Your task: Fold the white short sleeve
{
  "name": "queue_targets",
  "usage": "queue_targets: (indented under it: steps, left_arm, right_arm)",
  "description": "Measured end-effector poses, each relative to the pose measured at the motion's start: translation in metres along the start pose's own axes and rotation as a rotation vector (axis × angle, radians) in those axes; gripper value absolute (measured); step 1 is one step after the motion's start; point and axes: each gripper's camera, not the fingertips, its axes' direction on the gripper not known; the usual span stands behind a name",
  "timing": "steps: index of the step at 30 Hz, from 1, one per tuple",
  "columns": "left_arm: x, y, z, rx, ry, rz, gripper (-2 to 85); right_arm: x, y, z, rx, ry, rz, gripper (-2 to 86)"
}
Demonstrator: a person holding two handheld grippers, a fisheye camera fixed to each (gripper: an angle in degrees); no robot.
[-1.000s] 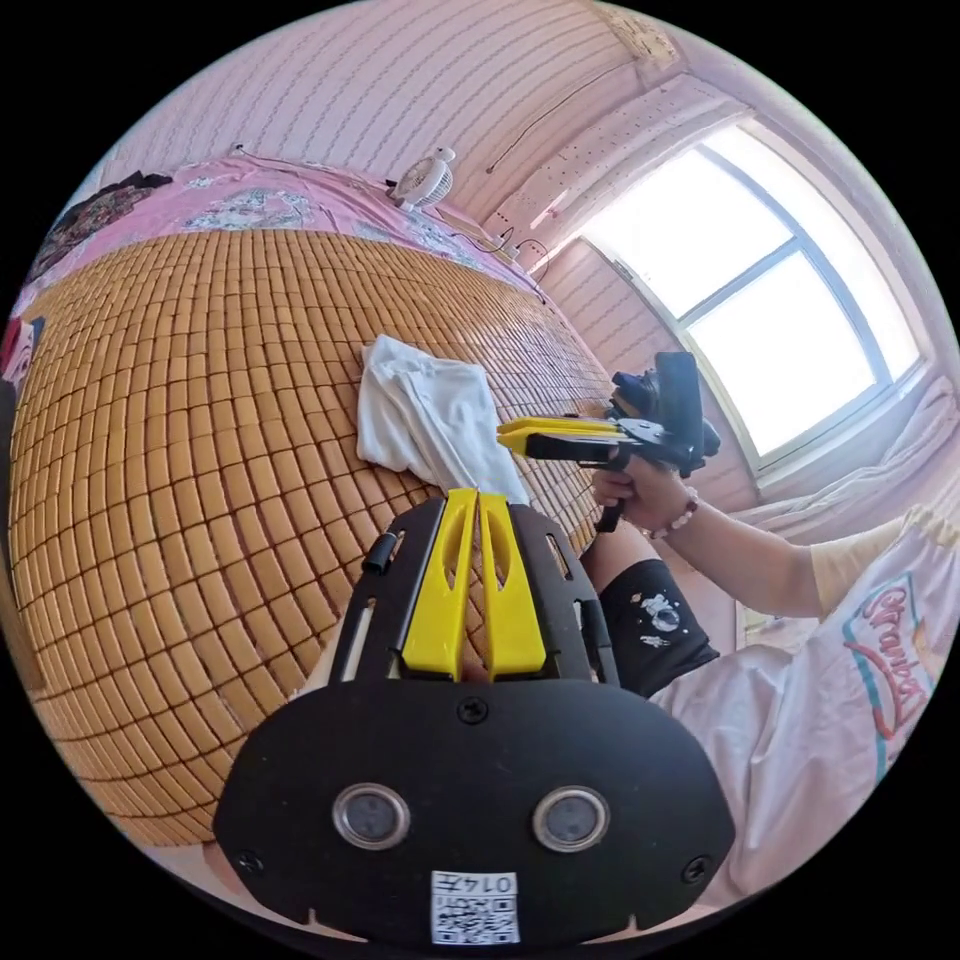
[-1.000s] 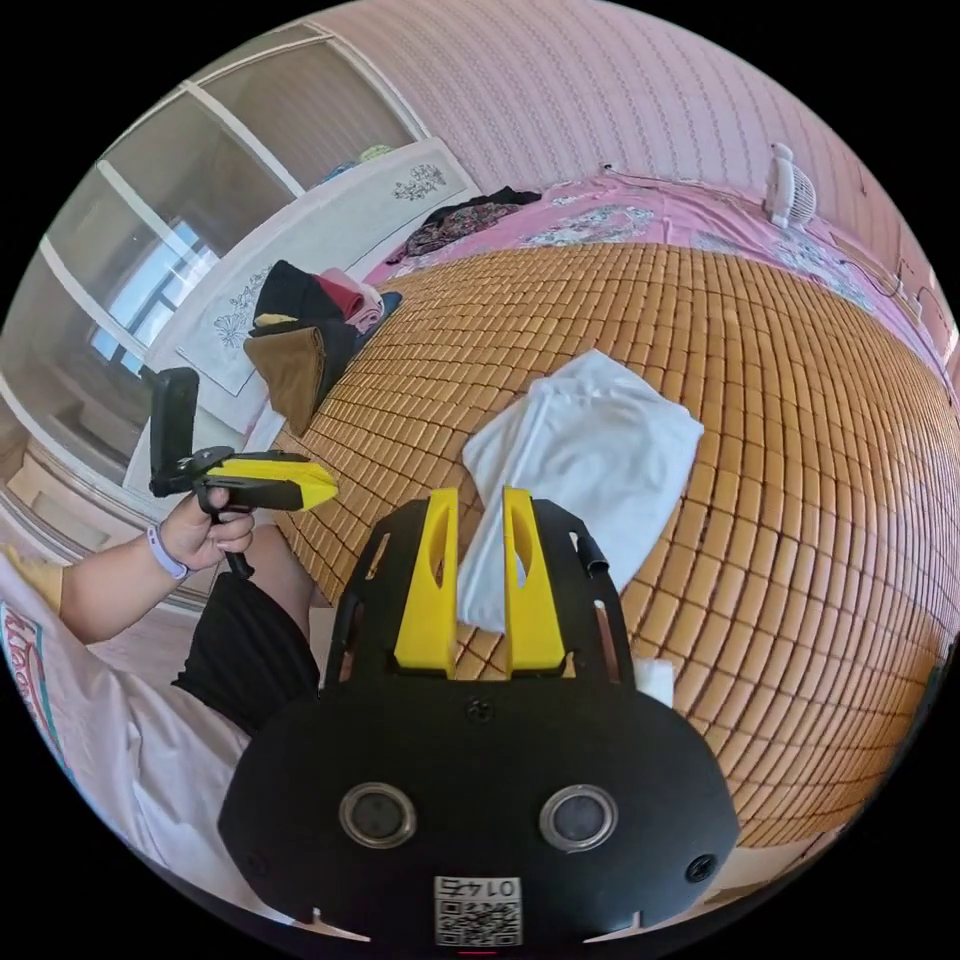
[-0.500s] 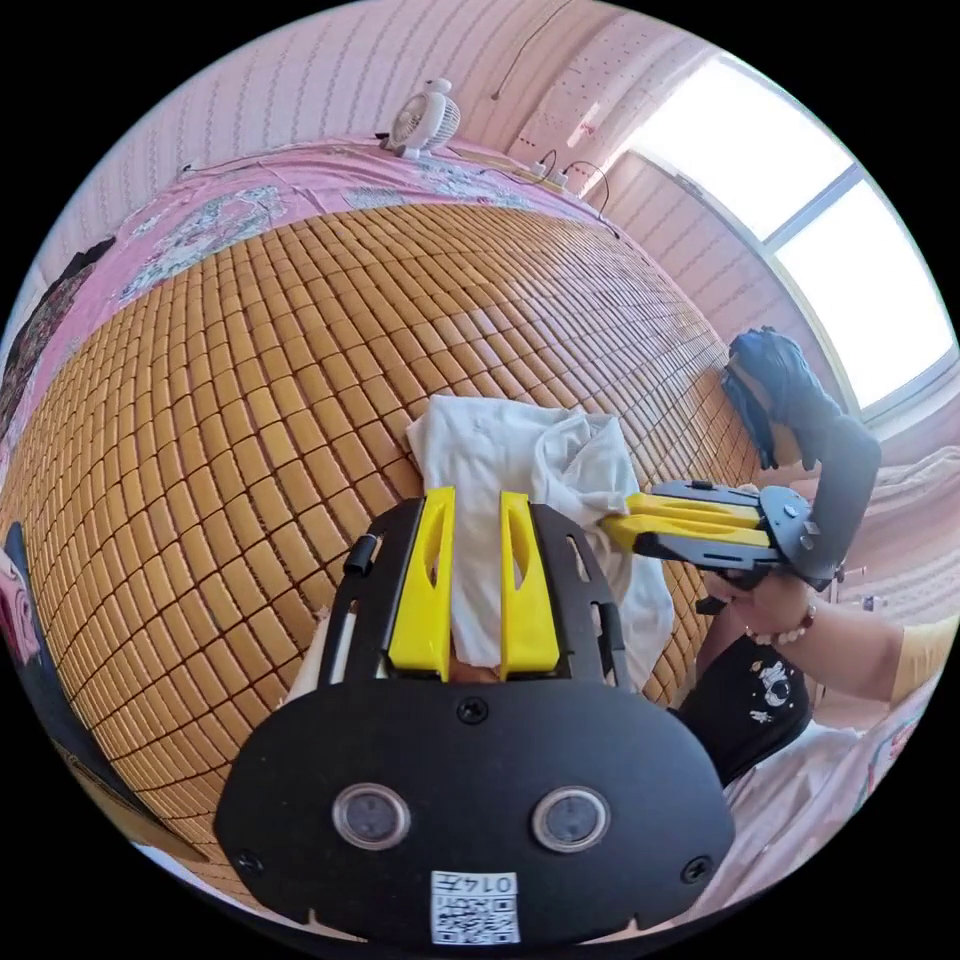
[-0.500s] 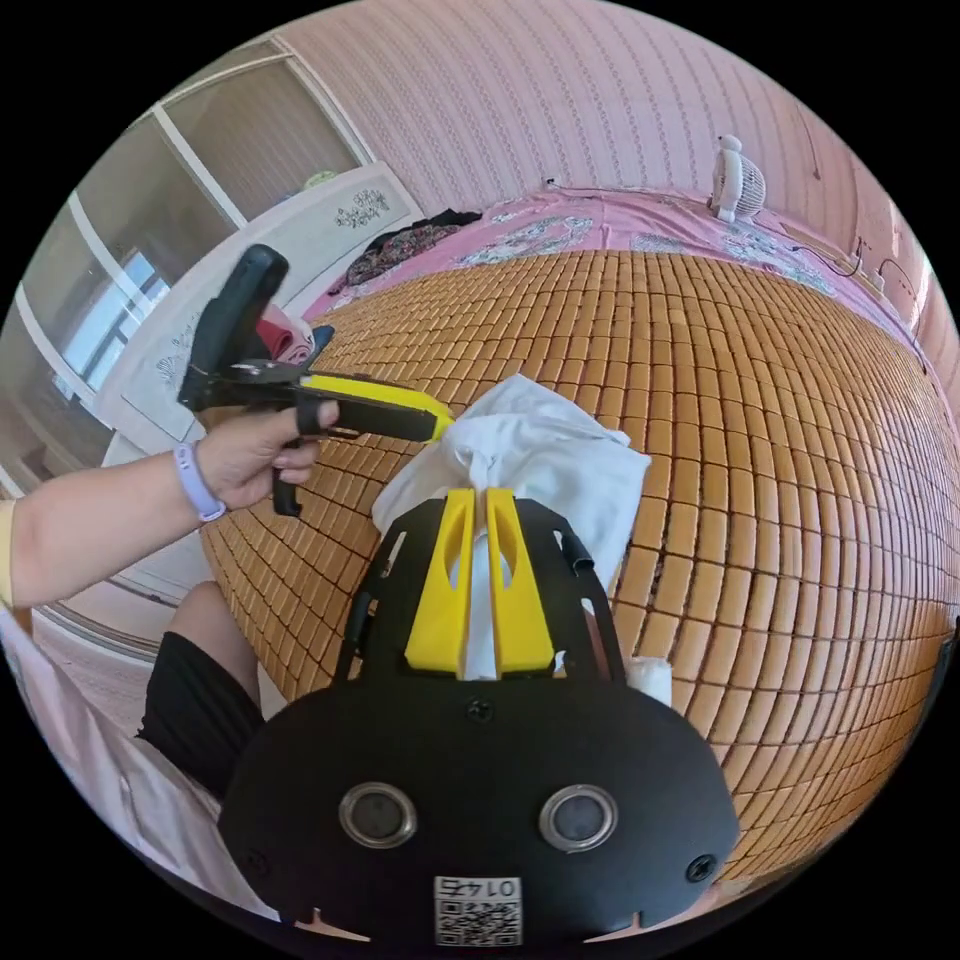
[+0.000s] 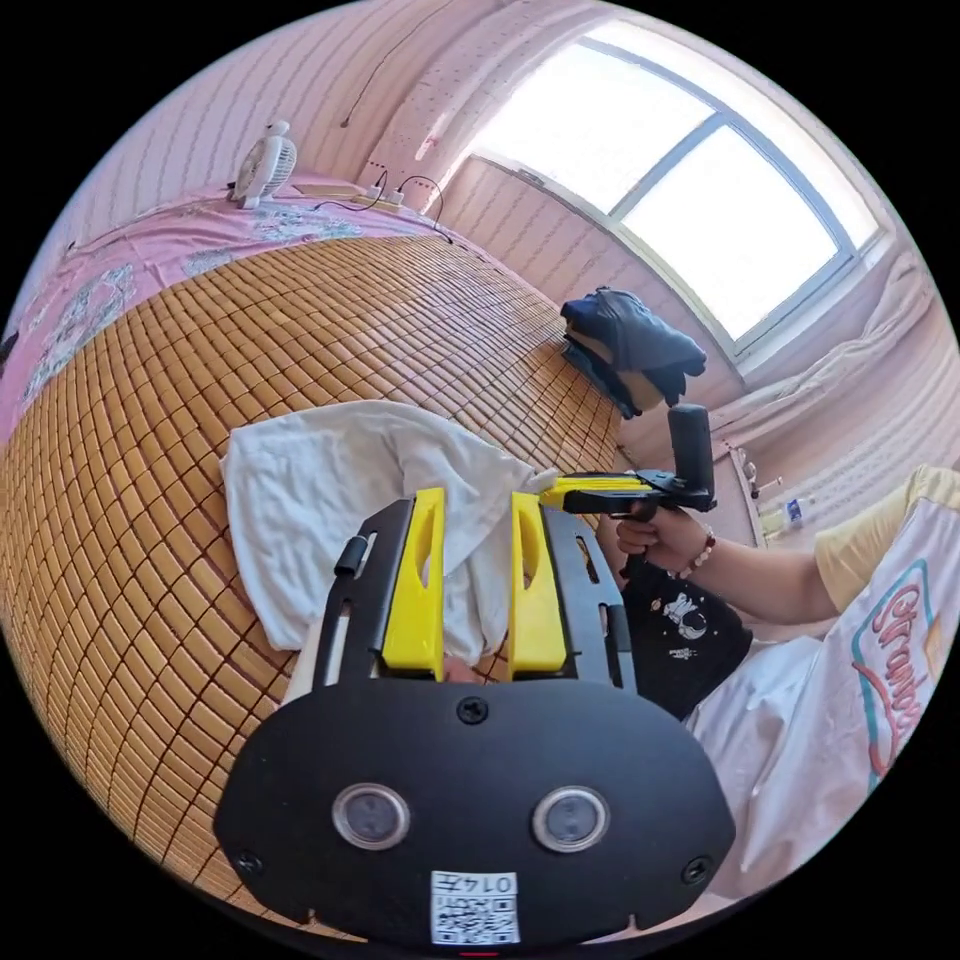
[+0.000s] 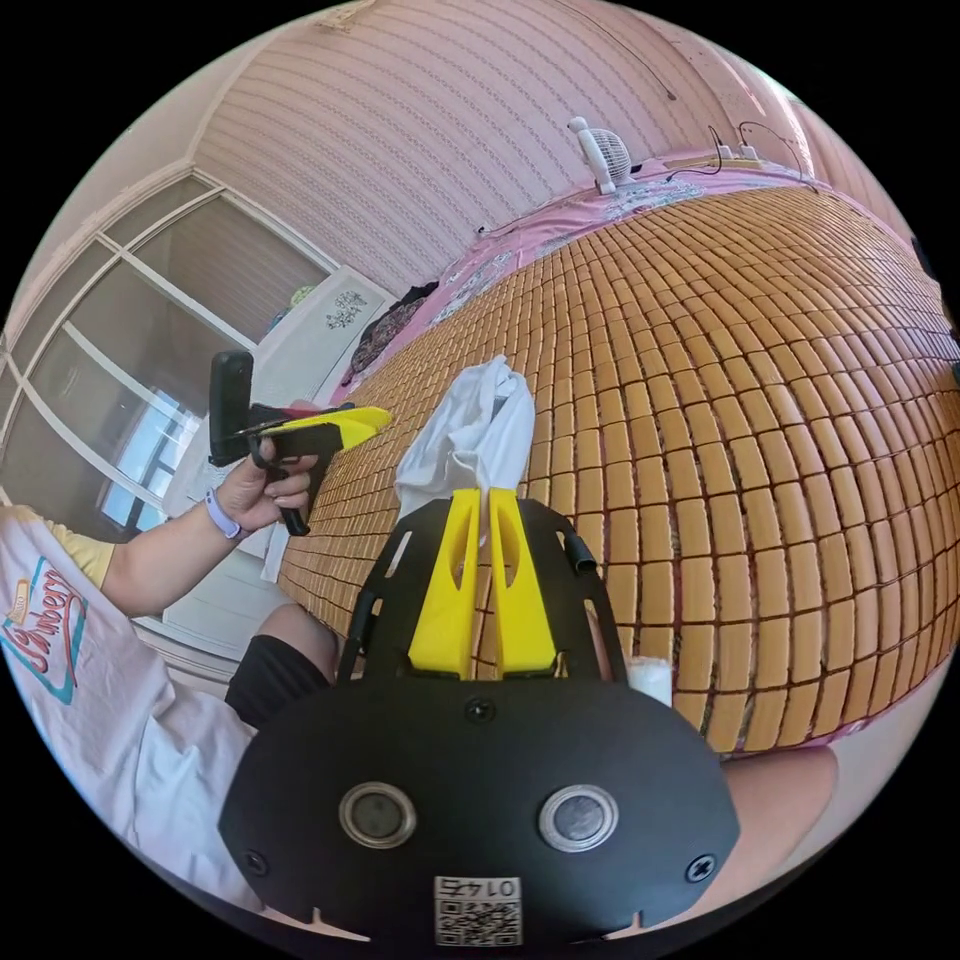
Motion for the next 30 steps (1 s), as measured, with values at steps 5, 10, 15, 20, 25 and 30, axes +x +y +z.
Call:
queue_targets:
  steps: [5, 10, 15, 20, 25, 30]
  left_arm:
    - [0.047, -0.025, 0.029, -0.088, -0.102, 0.176, 11.0]
    - [0.041, -0.045, 0.068, -0.203, -0.125, 0.114, 9.5]
    - [0.033, -0.035, 0.068, -0.183, -0.235, 0.09, 0.2]
    - [0.011, -0.014, 0.035, -0.129, -0.244, -0.02, -0.9]
    - [-0.021, 0.042, -0.056, 0.095, -0.272, -0.244, -1.0]
    - [-0.055, 0.145, -0.123, 0.291, -0.302, -0.613, -0.9]
  right_arm:
    - [0.01, 0.008, -0.014, 0.021, -0.02, 0.018, 0.7]
    - [0.021, 0.015, -0.025, 0.032, -0.039, 0.038, 0.7]
    - [0.037, 0.027, -0.035, 0.061, -0.03, 0.098, 0.7]
    - [0.071, 0.045, -0.04, 0.069, 0.033, 0.264, 1.0]
    - [0.07, 0.051, -0.048, 0.078, 0.035, 0.271, 2.6]
    - [0.061, 0.06, -0.067, 0.184, 0.112, 0.272, 5.1]
